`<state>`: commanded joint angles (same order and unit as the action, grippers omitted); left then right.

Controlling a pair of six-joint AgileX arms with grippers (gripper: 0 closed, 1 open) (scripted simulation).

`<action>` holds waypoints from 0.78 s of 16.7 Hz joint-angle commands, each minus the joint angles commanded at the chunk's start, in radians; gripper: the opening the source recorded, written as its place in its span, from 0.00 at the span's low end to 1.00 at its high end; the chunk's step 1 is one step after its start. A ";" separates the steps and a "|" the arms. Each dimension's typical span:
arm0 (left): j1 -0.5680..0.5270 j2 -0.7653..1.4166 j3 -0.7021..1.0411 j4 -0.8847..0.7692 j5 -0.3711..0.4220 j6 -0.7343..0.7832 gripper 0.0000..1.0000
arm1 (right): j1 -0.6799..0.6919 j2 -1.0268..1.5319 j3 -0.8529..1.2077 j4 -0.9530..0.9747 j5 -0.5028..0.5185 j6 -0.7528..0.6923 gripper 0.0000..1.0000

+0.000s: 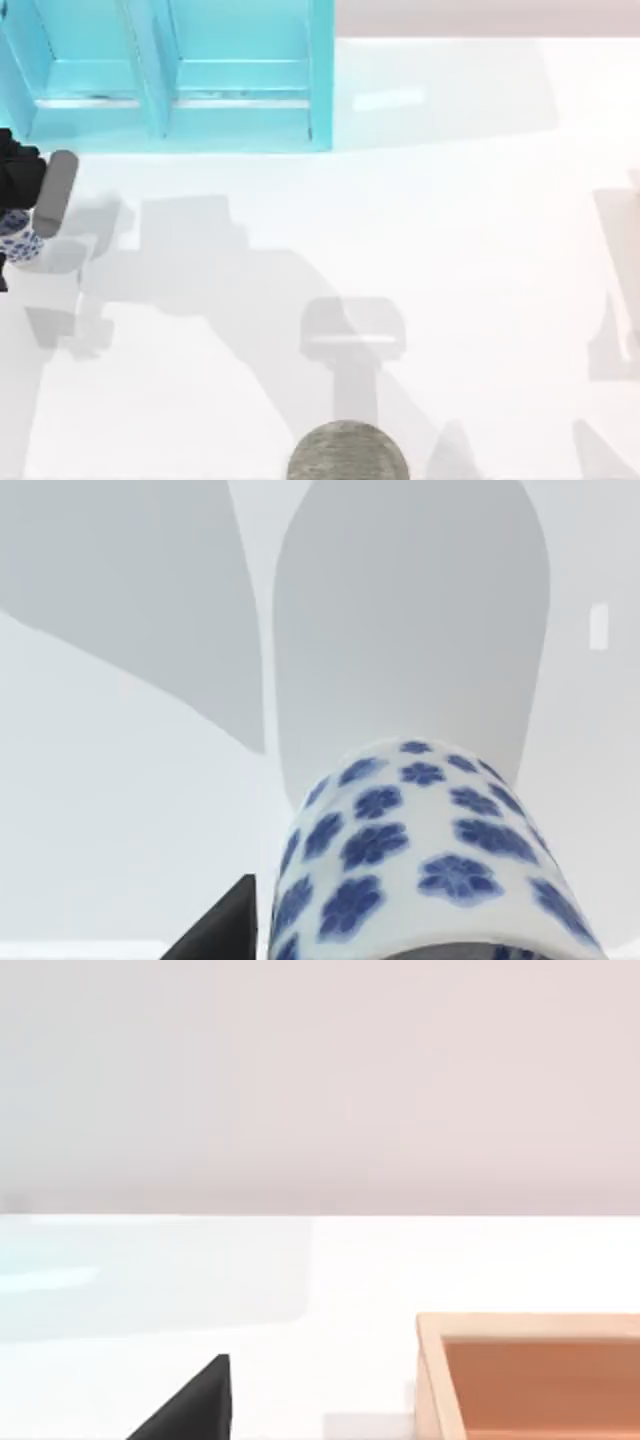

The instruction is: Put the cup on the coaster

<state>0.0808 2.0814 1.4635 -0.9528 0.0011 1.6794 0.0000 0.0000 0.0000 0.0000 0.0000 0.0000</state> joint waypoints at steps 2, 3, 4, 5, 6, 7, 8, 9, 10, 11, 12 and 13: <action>0.000 0.000 0.000 0.000 0.000 0.000 0.62 | 0.000 0.000 0.000 0.000 0.000 0.000 1.00; 0.000 0.000 0.000 0.000 0.000 0.000 0.55 | 0.000 0.000 0.000 0.000 0.000 0.000 1.00; 0.000 0.000 0.000 0.000 0.000 0.000 0.47 | 0.000 0.000 0.000 0.000 0.000 0.000 1.00; 0.000 0.000 0.000 0.000 0.000 0.000 0.40 | 0.000 0.000 0.000 0.000 0.000 0.000 1.00; 0.000 0.000 0.000 0.000 0.000 0.000 0.32 | 0.000 0.000 0.000 0.000 0.000 0.000 1.00; 0.000 0.000 0.000 0.000 0.000 0.000 0.25 | 0.000 0.000 0.000 0.000 0.000 0.000 1.00; 0.000 0.000 0.000 0.000 0.000 0.000 0.17 | 0.000 0.000 0.000 0.000 0.000 0.000 1.00; 0.000 0.000 0.000 0.000 0.000 0.000 0.10 | 0.000 0.000 0.000 0.000 0.000 0.000 1.00; 0.000 0.000 0.000 0.000 0.000 0.000 0.02 | 0.000 0.000 0.000 0.000 0.000 0.000 1.00; 0.000 0.000 0.000 0.000 0.000 0.000 0.00 | 0.000 0.000 0.000 0.000 0.000 0.000 1.00; 0.000 0.000 0.000 0.000 0.000 0.000 0.00 | 0.000 0.000 0.000 0.000 0.000 0.000 1.00; 0.000 0.000 0.000 0.000 0.000 0.000 0.00 | 0.000 0.000 0.000 0.000 0.000 0.000 1.00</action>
<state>0.0808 2.0814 1.4635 -0.9528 0.0011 1.6794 0.0000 0.0000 0.0000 0.0000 0.0000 0.0000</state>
